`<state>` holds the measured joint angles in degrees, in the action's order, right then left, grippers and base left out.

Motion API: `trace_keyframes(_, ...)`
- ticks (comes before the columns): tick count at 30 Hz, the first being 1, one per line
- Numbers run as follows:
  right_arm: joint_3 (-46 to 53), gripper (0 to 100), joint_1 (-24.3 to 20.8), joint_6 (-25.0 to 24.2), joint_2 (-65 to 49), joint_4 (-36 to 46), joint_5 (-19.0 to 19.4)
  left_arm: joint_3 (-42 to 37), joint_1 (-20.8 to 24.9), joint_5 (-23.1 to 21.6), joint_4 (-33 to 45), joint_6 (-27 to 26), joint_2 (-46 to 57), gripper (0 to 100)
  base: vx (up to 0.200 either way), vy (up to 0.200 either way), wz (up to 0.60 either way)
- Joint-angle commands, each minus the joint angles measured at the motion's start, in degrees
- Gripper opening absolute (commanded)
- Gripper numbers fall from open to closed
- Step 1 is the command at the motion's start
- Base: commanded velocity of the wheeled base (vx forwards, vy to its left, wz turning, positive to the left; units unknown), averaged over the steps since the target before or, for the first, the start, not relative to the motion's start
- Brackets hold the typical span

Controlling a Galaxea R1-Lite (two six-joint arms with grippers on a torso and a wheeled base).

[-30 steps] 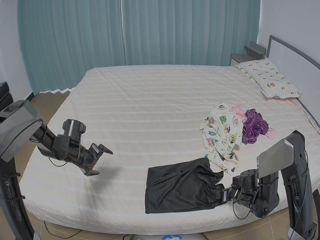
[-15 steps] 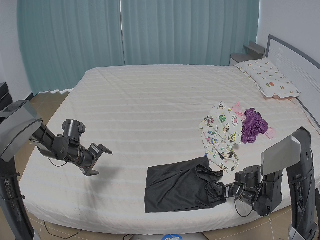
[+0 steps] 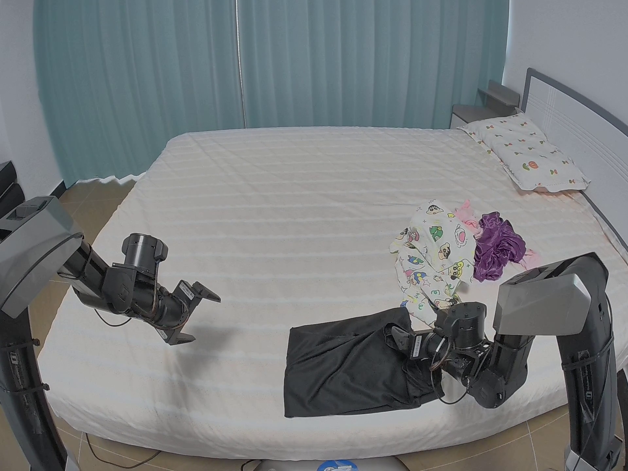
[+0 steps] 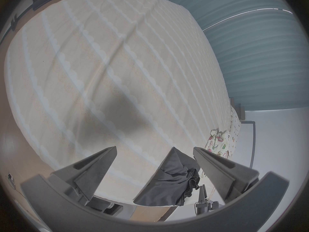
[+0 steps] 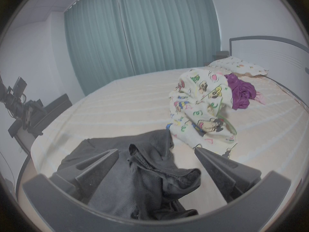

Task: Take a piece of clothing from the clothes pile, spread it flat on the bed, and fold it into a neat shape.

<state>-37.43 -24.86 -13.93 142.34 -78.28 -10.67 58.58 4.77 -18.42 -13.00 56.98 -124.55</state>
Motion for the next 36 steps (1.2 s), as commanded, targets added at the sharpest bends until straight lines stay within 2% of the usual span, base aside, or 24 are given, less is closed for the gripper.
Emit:
trace_keyframes(1,-6.61,100,-0.98,0.22,-1.1,8.23,1.44,-0.22,-0.02,-0.04,-0.01,0.06,0.1,100,0.0,0.0,0.0)
trace_keyframes(5,-10.74,100,-0.9,0.49,-0.92,12.71,1.35,-0.22,0.07,0.05,-0.01,0.06,0.1,100,0.0,0.0,0.0)
trace_keyframes(9,-15.05,100,-0.46,1.98,-1.36,23.26,1.79,-0.22,0.07,0.05,-0.01,0.06,0.1,100,0.0,0.0,0.0)
trace_keyframes(12,-17.33,100,0.77,1.98,-1.36,29.06,3.9,-0.22,0.07,0.05,-0.01,0.06,0.1,100,0.0,0.0,0.0)
trace_keyframes(15,-18.39,100,2.27,2.07,-1.54,31.52,4.34,-0.22,0.07,0.05,-0.01,0.06,0.1,100,0.0,0.0,0.0)
trace_keyframes(19,-18.03,100,4.73,2.33,-1.62,32.13,4.07,-0.22,0.07,0.05,-0.01,0.06,0.01,100,0.0,0.0,0.0)
trace_keyframes(21,-16.63,100,8.42,6.11,0.31,31.34,3.2,-0.22,0.07,0.05,-0.01,0.06,0.01,100,0.0,0.0,0.0)
trace_keyframes(23,-16.36,100,9.65,6.73,1.28,30.73,3.11,-0.22,0.07,0.05,-0.01,0.06,0.01,100,0.0,0.0,0.0)
trace_keyframes(25,-15.4,100,11.5,4.88,1.72,24.75,3.46,-0.22,-0.02,0.05,-0.01,0.06,0.01,100,0.0,0.0,0.0)
trace_keyframes(28,-13.38,100,13.43,3.56,1.01,20.27,3.46,-0.22,0.07,0.05,-0.01,0.06,0.01,100,0.0,0.0,0.0)
trace_keyframes(34,-10.91,100,17.56,2.33,-2.06,19.3,4.87,-0.22,0.07,0.05,-0.01,0.06,0.01,100,0.0,0.0,0.0)
trace_keyframes(36,-9.68,100,17.65,0.05,-3.65,18.25,7.94,-0.22,0.07,0.05,-0.01,0.06,0.01,100,0.0,0.0,0.0)
